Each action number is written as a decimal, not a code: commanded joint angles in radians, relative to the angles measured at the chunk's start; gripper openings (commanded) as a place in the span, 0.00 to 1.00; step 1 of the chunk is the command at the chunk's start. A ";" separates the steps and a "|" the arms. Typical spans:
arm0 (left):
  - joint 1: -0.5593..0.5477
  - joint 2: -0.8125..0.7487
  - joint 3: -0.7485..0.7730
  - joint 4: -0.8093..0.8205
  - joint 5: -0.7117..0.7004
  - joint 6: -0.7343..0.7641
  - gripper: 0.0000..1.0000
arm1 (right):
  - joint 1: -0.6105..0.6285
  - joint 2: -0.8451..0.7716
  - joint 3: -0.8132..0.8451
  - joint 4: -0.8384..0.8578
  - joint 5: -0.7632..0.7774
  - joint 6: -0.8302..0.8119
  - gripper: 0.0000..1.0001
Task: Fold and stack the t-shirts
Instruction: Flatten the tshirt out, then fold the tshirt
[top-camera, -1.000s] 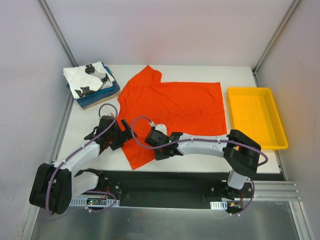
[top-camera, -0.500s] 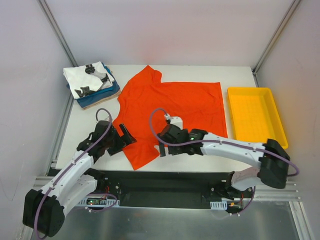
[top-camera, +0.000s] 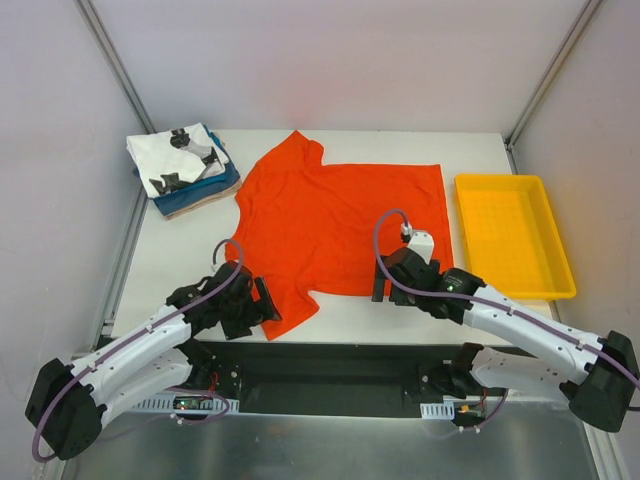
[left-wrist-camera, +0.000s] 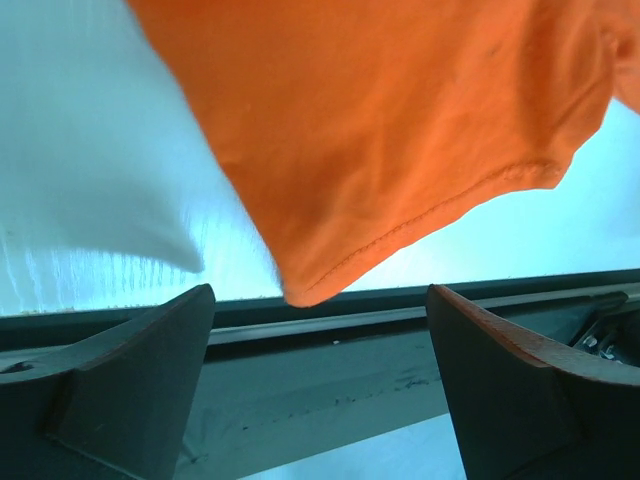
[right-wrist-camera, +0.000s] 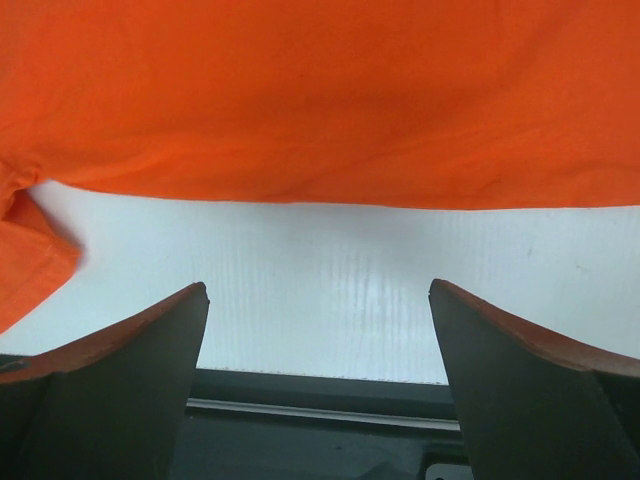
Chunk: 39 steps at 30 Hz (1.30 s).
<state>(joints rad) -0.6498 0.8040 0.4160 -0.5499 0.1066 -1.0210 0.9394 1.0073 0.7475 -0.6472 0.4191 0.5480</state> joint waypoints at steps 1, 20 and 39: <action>-0.050 -0.014 -0.008 -0.041 -0.022 -0.065 0.84 | -0.043 -0.033 -0.026 -0.025 0.050 -0.005 0.97; -0.073 0.239 0.007 0.142 0.045 -0.002 0.30 | -0.119 -0.038 -0.073 -0.014 0.021 0.015 0.97; -0.071 -0.063 -0.020 -0.358 -0.100 -0.139 0.00 | -0.201 -0.128 -0.117 -0.094 0.056 0.061 0.97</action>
<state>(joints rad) -0.7143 0.7826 0.3885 -0.6708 0.0700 -1.0927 0.7536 0.8982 0.6395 -0.7078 0.4412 0.5846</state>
